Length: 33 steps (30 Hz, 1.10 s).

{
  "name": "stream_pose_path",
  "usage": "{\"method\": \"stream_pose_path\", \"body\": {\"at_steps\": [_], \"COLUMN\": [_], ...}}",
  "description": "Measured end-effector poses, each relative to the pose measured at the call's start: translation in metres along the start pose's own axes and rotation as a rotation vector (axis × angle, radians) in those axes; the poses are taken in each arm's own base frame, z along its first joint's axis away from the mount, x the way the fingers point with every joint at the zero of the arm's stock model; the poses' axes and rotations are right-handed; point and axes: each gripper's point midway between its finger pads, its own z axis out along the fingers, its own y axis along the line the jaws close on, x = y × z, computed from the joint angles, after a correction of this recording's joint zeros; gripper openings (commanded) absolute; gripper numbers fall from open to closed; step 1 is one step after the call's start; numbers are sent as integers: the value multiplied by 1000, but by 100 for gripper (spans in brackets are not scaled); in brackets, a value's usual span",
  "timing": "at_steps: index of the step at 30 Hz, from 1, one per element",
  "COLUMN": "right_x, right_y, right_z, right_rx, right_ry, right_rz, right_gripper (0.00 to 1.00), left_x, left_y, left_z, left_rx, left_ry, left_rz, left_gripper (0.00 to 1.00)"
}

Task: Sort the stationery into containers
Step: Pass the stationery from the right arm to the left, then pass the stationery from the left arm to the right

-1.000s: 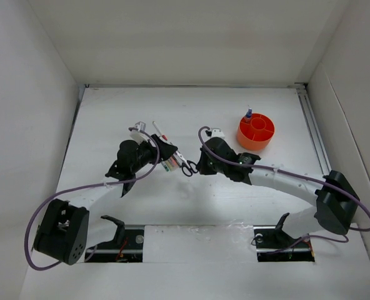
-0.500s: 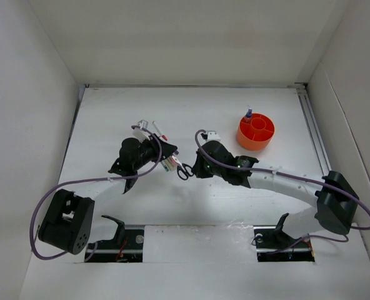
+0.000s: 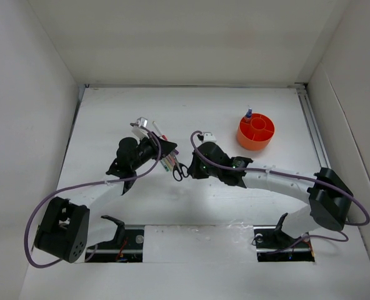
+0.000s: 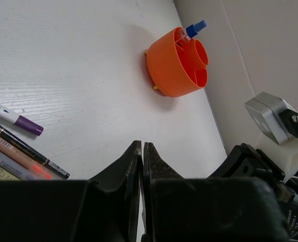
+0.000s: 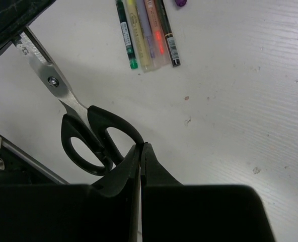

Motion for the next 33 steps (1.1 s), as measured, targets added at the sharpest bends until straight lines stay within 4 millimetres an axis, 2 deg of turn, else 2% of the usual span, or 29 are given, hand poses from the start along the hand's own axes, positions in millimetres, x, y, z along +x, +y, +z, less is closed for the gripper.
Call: {"method": "stream_pose_path", "body": {"at_steps": [1,6,11,12,15,16,19,22,25,29,33], "right_x": [0,-1,-9,-13,-23,-27,-35,-40,-34,-20,-14], "right_y": [1,6,14,18,31,36,45,53,54,52,53], "right_z": [0,-1,-12,-18,-39,-47,-69,-77,-68,-52,-48], "right_rx": [-5,-24,-67,-84,-157,-186,-259,-303,-312,-306,-321], "right_ry": [0,1,-17,-27,-51,-63,-97,-119,-96,-37,-9], "right_rz": [1,14,4,2,-23,-31,-67,-105,-147,-187,-207], "right_gripper": [1,41,54,54,65,71,74,74,74,67,61], "left_x": [-1,-1,2,2,3,6,14,20,29,33,34], "left_y": [-1,-3,-7,-9,-18,-21,-30,-40,-49,-58,-63], "left_z": [-1,-6,-11,-13,-15,-16,-17,-18,-19,-21,-23], "left_rx": [2,3,22,32,66,81,125,167,206,247,271], "left_ry": [-4,0,21,22,30,41,75,97,127,148,157], "left_rz": [10,57,108,119,143,147,151,160,164,156,148], "left_gripper": [0,0,0,0,0,0,0,0,0,0,0]}}
